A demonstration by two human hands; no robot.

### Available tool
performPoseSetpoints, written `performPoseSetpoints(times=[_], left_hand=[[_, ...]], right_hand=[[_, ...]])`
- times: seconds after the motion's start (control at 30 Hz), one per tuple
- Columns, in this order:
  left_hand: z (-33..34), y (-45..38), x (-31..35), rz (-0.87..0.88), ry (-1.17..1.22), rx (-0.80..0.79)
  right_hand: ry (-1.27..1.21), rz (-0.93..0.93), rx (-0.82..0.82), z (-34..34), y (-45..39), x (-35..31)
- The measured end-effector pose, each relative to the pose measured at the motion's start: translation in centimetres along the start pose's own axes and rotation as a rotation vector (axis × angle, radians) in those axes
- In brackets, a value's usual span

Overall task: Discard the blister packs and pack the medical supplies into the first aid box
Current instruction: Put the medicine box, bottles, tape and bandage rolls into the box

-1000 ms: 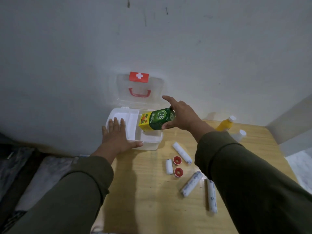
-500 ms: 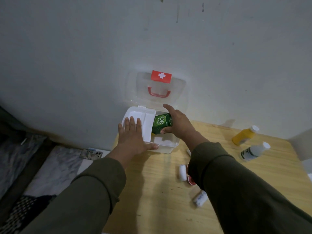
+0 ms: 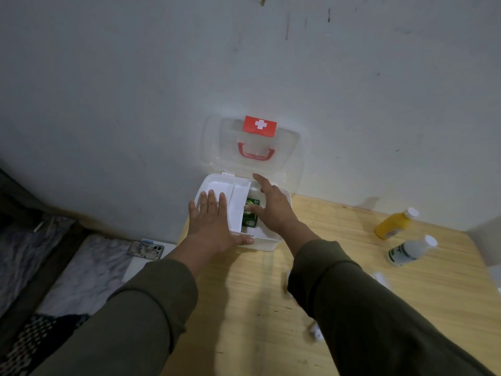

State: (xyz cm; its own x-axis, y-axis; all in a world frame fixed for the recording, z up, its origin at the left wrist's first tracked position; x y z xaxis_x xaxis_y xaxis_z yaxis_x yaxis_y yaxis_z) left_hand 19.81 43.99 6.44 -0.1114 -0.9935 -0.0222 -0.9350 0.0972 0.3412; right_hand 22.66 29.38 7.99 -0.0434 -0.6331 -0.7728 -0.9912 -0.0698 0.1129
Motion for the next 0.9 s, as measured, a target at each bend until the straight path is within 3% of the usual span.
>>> performPoseSetpoints(times=[0.17,0.37,0.63,0.9], left_hand=[[0.0,0.0,0.0,-0.004,-0.008,-0.002],[0.0,-0.2,0.1,-0.008,-0.008,-0.002],[0.3,-0.3,-0.1,-0.012,-0.028,0.003],[0.0,-0.2,-0.3,-0.001,-0.014,-0.001]], right_hand=[[-0.154,0.084,0.152,1.0,-0.1,0.5],[-0.124,0.126,0.191,1.9,-0.4,0.2],[0.055,0.02,0.111,2.1,0.2,-0.3],[0.313,-0.178,0.239,-1.1,1.3,0.8]])
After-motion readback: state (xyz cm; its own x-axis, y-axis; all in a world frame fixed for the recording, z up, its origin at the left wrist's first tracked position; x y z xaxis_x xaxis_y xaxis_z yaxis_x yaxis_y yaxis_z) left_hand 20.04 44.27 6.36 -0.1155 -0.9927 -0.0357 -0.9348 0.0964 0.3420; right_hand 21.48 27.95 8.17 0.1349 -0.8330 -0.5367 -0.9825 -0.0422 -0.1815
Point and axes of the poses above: each hand's wrist, its own y-axis away from the middle knuckle, its own z-axis out of the palm, x = y × z, the point moved 1 cm from there along -y, towards the middle knuckle, and after that the axes turned 7 degrees about -y, right-handed, at the moved point
